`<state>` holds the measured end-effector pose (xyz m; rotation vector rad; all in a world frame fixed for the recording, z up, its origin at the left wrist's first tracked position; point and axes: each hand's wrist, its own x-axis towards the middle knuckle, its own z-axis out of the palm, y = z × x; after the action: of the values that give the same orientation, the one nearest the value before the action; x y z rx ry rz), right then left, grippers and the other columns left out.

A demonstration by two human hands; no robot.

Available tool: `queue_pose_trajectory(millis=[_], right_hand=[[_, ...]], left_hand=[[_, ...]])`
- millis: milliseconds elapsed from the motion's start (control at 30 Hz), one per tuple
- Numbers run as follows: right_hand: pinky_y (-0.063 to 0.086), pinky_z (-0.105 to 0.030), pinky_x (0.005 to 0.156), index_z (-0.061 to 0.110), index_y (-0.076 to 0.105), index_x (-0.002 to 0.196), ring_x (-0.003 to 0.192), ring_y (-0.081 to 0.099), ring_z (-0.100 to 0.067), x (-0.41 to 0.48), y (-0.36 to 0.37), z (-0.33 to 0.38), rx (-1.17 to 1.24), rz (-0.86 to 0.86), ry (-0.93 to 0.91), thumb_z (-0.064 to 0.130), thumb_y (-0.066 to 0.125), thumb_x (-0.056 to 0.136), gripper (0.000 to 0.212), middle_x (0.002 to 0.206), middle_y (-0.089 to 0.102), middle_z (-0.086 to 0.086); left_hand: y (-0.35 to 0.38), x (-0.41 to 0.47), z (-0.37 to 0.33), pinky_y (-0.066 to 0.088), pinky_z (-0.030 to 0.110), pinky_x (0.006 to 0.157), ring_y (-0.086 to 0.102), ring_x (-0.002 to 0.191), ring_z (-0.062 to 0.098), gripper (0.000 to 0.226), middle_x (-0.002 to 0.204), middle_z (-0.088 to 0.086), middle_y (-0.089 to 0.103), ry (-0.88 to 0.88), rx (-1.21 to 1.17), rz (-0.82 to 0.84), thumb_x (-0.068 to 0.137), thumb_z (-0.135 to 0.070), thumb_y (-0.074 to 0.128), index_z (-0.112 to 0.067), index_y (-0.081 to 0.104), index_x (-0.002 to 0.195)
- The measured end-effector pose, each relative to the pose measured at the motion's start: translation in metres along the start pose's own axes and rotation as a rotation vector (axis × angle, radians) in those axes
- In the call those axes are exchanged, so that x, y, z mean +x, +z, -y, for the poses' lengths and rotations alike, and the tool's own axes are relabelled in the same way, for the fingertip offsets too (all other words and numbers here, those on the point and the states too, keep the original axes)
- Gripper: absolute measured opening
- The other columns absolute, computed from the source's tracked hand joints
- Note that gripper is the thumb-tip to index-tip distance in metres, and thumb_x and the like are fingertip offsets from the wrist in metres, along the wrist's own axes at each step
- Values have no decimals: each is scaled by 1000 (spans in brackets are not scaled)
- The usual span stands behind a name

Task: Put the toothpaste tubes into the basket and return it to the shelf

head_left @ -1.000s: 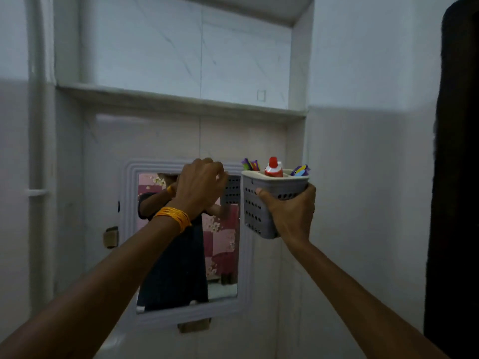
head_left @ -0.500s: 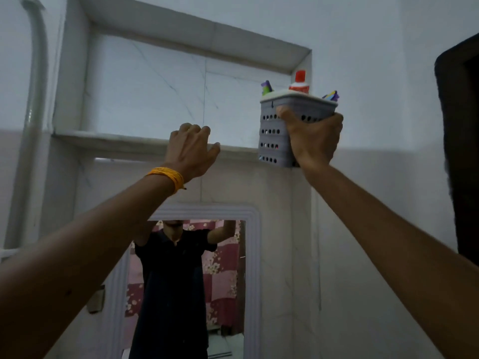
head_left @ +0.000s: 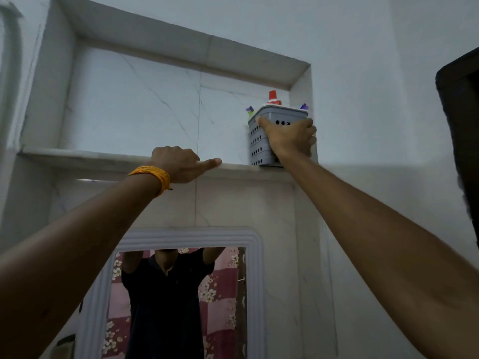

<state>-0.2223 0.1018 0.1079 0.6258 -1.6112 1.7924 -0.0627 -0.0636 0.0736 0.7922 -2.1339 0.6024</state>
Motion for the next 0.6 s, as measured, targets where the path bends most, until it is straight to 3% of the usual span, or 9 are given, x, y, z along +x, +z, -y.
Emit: queue_pose_trajectory(millis=[300,433,600], right_hand=[[47,-57,107,10,17,161,139,47,-40,3,32,-24,-131,58,-4,77,78,69,130,155,40,-13],[48,-56,106,10,5,164,138,45,-42,1,31,-35,-182,86,-48,72,78,72,133,157,35,-15],[47,-51,106,7,-2,164,138,44,-42,-3,22,-45,-201,157,-109,67,80,74,136,156,32,-17]], left_hand=[[7,2,-1,38,37,78,57,83,27,77,80,3,61,39,25,-66,81,-86,11,-25,57,72],[5,-1,-2,38,37,77,58,84,27,77,84,4,62,36,25,-75,82,-85,11,-25,60,81],[6,-7,-6,41,38,80,59,83,29,70,79,5,61,54,-14,-111,85,-82,13,-25,49,67]])
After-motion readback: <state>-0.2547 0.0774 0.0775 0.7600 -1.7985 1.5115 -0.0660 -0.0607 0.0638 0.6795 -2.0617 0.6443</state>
